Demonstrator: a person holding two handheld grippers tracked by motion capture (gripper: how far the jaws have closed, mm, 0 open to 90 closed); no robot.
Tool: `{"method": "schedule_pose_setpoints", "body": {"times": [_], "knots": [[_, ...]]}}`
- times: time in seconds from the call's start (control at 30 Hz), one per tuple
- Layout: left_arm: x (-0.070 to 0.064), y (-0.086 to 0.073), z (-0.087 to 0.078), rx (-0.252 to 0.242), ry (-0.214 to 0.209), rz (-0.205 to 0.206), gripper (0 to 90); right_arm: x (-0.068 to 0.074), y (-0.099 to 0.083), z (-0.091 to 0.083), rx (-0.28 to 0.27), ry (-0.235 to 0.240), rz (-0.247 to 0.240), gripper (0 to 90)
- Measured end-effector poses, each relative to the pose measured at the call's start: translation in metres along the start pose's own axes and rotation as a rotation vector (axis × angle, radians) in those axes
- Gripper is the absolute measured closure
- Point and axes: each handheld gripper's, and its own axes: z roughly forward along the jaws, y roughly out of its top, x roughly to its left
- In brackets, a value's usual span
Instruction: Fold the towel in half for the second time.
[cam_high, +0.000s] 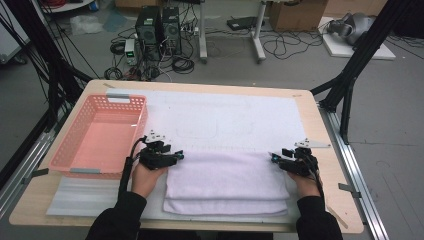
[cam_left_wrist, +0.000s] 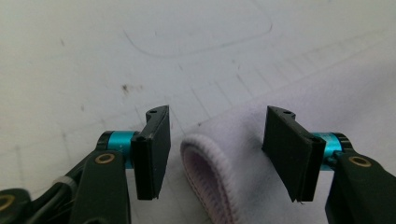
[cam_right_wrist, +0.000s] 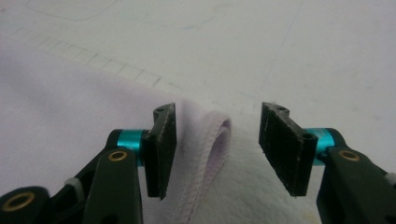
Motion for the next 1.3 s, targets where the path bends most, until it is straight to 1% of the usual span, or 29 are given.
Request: {"method": "schedule_pose_setpoints", "body": {"times": [0.07, 0.1, 0.13, 0.2, 0.23, 0.27, 0.3, 0.33, 0.37, 0.4, 0.43, 0.47, 0.53, 0.57, 0.6, 0.7, 0.73, 0.8, 0.9, 0.93, 1.0, 1.03, 1.07, 1.1, 1.13, 1.2, 1.23, 1.27, 1.3], "knots": [[-0.001, -0.001, 0.002, 0.002, 0.001, 0.018, 40.0, -0.001, -0.003, 0.004, 0.013, 0.014, 0.002, 45.8], [-0.002, -0.002, 0.003, 0.0, 0.0, 0.024, 40.6, 0.0, -0.003, 0.006, 0.031, 0.031, -0.004, 47.1], [-0.002, -0.002, 0.003, 0.0, 0.003, 0.029, 40.7, 0.002, -0.003, 0.007, 0.039, 0.029, -0.023, 50.3], [-0.003, -0.004, 0.003, -0.008, 0.006, 0.059, 41.4, 0.006, -0.002, 0.008, 0.053, 0.041, -0.037, 55.9], [-0.003, -0.004, 0.003, -0.006, 0.007, 0.068, 41.6, 0.007, -0.002, 0.008, 0.051, 0.046, -0.044, 61.2], [-0.003, -0.004, 0.003, -0.004, 0.011, 0.075, 41.8, 0.007, -0.002, 0.008, 0.055, 0.055, -0.034, 63.7], [-0.005, -0.004, 0.003, -0.008, 0.014, 0.072, 42.8, 0.007, -0.002, 0.008, 0.057, 0.058, -0.033, 67.0], [-0.004, -0.005, 0.002, -0.004, 0.018, 0.083, 46.0, 0.008, -0.002, 0.008, 0.057, 0.063, -0.028, 69.3], [-0.004, -0.005, 0.002, -0.008, -0.012, 0.074, 51.4, 0.008, -0.002, 0.008, 0.056, 0.064, -0.024, 72.1], [-0.003, -0.005, 0.002, -0.008, -0.049, 0.061, 64.1, 0.008, -0.002, 0.007, 0.056, 0.067, -0.019, 75.9], [-0.004, -0.006, 0.002, -0.011, -0.049, 0.064, 72.6, 0.009, -0.003, 0.007, 0.058, 0.069, -0.018, 78.9], [-0.004, -0.005, 0.001, -0.01, -0.055, 0.061, 74.9, 0.01, -0.003, 0.007, 0.055, 0.066, -0.028, 80.8], [0.0, -0.005, 0.001, -0.008, -0.072, 0.027, 78.1, 0.01, -0.003, 0.007, 0.053, 0.068, -0.026, 82.6], [0.002, -0.004, 0.0, -0.014, -0.079, -0.007, 79.0, 0.01, -0.002, 0.006, 0.051, 0.066, -0.025, 82.9], [0.004, -0.003, -0.001, -0.022, -0.076, -0.026, 79.6, 0.01, -0.002, 0.006, 0.044, 0.062, -0.02, 83.1], [0.004, 0.004, -0.002, -0.052, -0.058, -0.029, 80.0, 0.008, 0.001, 0.004, 0.013, 0.039, -0.024, 83.5], [0.004, 0.007, -0.003, -0.068, -0.053, -0.032, 80.0, 0.008, 0.002, 0.004, 0.005, 0.027, -0.03, 83.6], [0.006, 0.014, -0.001, -0.083, -0.042, -0.038, 80.0, 0.009, 0.006, 0.005, -0.015, -0.002, -0.05, 83.5], [0.009, 0.026, 0.004, -0.107, -0.023, -0.029, 79.9, 0.008, 0.014, 0.008, -0.045, -0.04, -0.086, 83.5], [0.01, 0.03, 0.006, -0.117, -0.018, -0.028, 79.9, 0.007, 0.016, 0.009, -0.057, -0.049, -0.09, 83.5], [0.011, 0.036, 0.011, -0.124, 0.001, -0.014, 79.8, 0.004, 0.022, 0.014, -0.063, -0.067, -0.092, 83.5], [0.012, 0.038, 0.013, -0.149, 0.01, -0.019, 79.8, 0.002, 0.025, 0.017, -0.064, -0.074, -0.092, 83.4], [0.014, 0.04, 0.016, -0.145, 0.016, -0.029, 79.8, 0.001, 0.028, 0.02, -0.064, -0.088, -0.101, 83.4], [0.016, 0.042, 0.018, -0.139, 0.026, -0.034, 79.8, 0.0, 0.032, 0.023, -0.067, -0.096, -0.099, 83.4], [0.018, 0.043, 0.021, -0.149, 0.038, -0.038, 79.8, 0.0, 0.036, 0.026, -0.074, -0.097, -0.098, 83.4], [0.022, 0.047, 0.024, -0.154, 0.046, -0.043, 79.8, 0.0, 0.044, 0.031, -0.069, -0.115, -0.11, 83.4], [0.024, 0.049, 0.025, -0.159, 0.051, -0.031, 79.8, -0.001, 0.048, 0.034, -0.066, -0.123, -0.113, 83.4], [0.026, 0.049, 0.026, -0.183, 0.057, -0.028, 79.8, -0.001, 0.051, 0.037, -0.067, -0.128, -0.118, 83.4], [0.028, 0.051, 0.028, -0.174, 0.058, -0.034, 79.8, -0.002, 0.054, 0.039, -0.068, -0.134, -0.121, 83.3]]}}
